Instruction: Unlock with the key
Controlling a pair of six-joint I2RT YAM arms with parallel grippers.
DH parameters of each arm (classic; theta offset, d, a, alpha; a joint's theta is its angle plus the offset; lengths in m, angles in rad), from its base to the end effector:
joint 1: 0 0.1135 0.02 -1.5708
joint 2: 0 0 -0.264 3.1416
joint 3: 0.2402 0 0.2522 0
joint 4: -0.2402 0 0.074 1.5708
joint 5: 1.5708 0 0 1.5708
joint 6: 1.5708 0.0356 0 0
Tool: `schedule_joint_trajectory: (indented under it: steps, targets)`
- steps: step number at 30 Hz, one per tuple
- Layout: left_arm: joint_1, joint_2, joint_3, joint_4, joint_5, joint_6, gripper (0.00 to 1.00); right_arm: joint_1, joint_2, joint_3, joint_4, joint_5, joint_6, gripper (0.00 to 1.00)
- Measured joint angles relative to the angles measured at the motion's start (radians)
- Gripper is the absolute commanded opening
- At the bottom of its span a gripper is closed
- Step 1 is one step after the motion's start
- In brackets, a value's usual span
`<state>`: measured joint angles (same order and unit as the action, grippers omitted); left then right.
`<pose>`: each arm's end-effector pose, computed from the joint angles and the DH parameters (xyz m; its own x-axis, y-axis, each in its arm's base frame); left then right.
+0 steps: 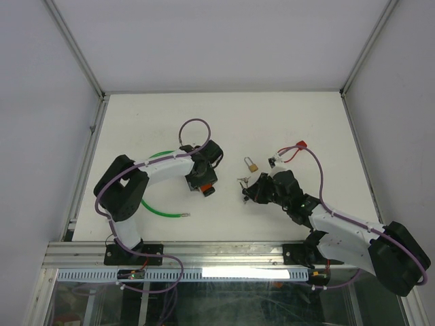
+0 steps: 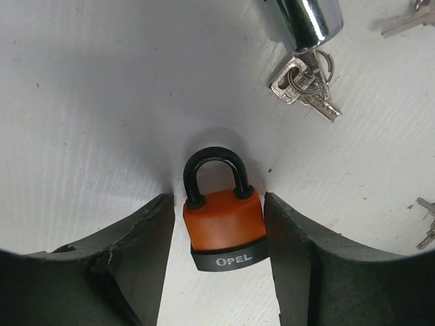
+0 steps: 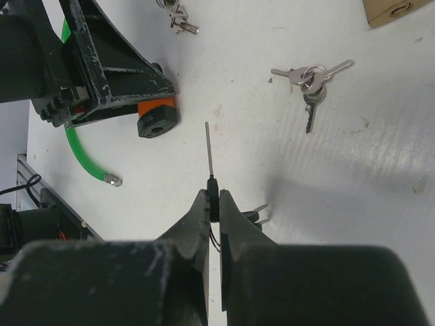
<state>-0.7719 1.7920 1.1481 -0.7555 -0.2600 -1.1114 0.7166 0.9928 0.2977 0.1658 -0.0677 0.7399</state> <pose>0.2417 -0.2225 0.1652 -0.8891 -0.3434 -0.3027 -0.3479 0.9366 -0.0406 0.1469 0.1311 0.1685 -0.7527 0.2364 -0.6144 -0.2598 0.7509 0.6072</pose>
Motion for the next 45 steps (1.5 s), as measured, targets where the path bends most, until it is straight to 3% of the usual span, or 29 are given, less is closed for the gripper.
schedule_joint_trajectory:
  steps: [6,12,18,30,39,45]
  targets:
    - [-0.002,0.008,0.009,-0.004,0.013,0.083,0.50,0.000,0.000,-0.001,0.008,-0.001,0.003,0.00]
    - [-0.002,0.019,0.023,-0.008,0.031,0.163,0.58,0.000,0.000,-0.001,0.017,-0.002,0.003,0.00]
    - [-0.008,0.049,0.060,-0.032,0.037,0.229,0.57,0.000,0.000,-0.001,0.017,-0.008,0.010,0.00]
    - [-0.007,0.079,0.094,-0.067,0.048,0.266,0.37,0.000,0.005,-0.001,0.027,-0.019,0.016,0.00]
    - [-0.007,0.064,0.084,-0.060,0.047,0.246,0.14,0.008,0.077,-0.001,0.101,-0.076,0.026,0.00]
    - [0.001,0.041,0.064,-0.039,0.046,0.204,0.07,0.050,0.124,0.000,0.174,-0.116,0.030,0.00]
